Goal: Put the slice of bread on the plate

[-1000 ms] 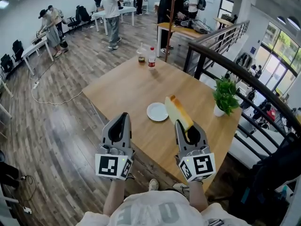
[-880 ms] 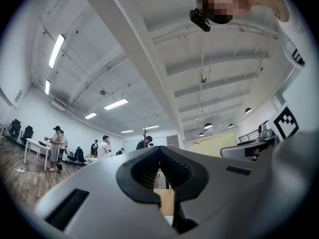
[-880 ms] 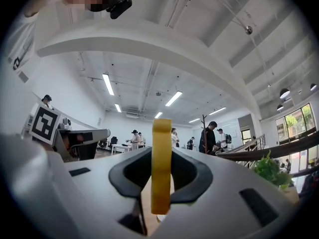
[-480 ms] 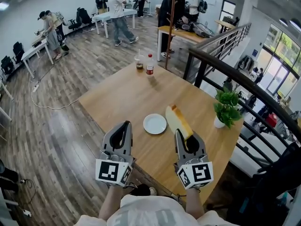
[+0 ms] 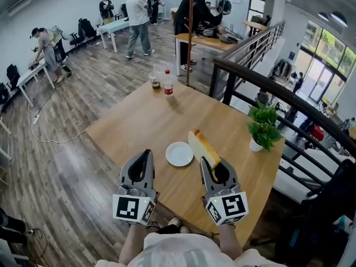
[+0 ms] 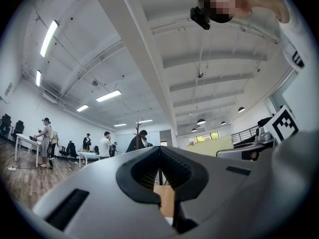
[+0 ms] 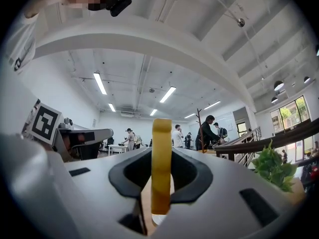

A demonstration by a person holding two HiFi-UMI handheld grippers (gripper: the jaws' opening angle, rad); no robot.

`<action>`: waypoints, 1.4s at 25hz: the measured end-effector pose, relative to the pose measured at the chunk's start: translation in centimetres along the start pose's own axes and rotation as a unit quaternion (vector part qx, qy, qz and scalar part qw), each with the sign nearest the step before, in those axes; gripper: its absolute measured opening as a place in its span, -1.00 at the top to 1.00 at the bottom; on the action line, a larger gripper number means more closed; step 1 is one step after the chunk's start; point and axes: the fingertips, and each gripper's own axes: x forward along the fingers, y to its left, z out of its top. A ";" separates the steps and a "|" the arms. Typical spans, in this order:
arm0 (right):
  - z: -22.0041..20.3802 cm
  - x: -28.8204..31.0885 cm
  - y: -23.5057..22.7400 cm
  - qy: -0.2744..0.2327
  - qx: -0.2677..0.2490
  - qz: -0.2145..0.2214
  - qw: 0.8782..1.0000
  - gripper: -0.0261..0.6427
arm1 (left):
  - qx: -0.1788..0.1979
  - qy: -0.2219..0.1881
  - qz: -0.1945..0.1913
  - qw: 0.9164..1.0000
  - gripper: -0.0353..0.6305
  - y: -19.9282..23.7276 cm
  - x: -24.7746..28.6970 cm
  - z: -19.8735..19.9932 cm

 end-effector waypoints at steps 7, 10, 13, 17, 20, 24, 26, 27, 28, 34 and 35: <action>1.9 1.7 0.2 -0.013 -0.010 -0.005 1.000 0.66 | -0.010 -0.015 0.000 1.000 0.87 2.1 2.3 1.2; 2.1 2.4 0.1 -0.016 -0.019 -0.009 1.000 0.66 | -0.012 -0.019 -0.005 1.000 0.87 2.5 2.9 1.1; 2.0 3.1 -0.1 -0.014 -0.022 -0.013 1.000 0.66 | -0.013 -0.020 -0.007 1.000 0.87 2.8 3.3 0.8; 1.8 4.0 0.4 -0.012 -0.030 -0.011 0.999 0.66 | -0.017 -0.018 -0.003 1.000 0.87 3.7 3.3 0.5; 1.8 4.7 0.8 -0.007 -0.047 -0.007 0.999 0.66 | -0.021 -0.018 0.003 1.000 0.87 4.4 3.3 0.2; 1.4 5.4 0.9 0.002 -0.060 -0.007 0.998 0.66 | -0.027 -0.015 0.008 1.000 0.87 4.9 3.3 -0.4; 1.2 5.8 0.8 0.006 -0.069 -0.008 0.998 0.65 | -0.028 -0.012 0.009 1.000 0.87 5.0 3.5 -0.9; 1.1 6.1 0.8 0.009 -0.076 -0.008 0.997 0.66 | -0.028 -0.010 0.010 0.999 0.87 5.1 3.6 -1.0; 1.0 6.4 0.8 0.013 -0.085 -0.008 0.996 0.66 | -0.030 -0.007 0.012 0.999 0.87 5.2 3.6 -1.2; -0.1 7.9 1.0 0.044 -0.132 -0.005 0.990 0.66 | -0.034 0.007 0.015 0.999 0.87 5.4 4.2 -2.6; -0.4 8.2 1.0 0.051 -0.144 -0.004 0.988 0.66 | -0.033 0.011 0.016 0.999 0.87 5.4 4.3 -3.0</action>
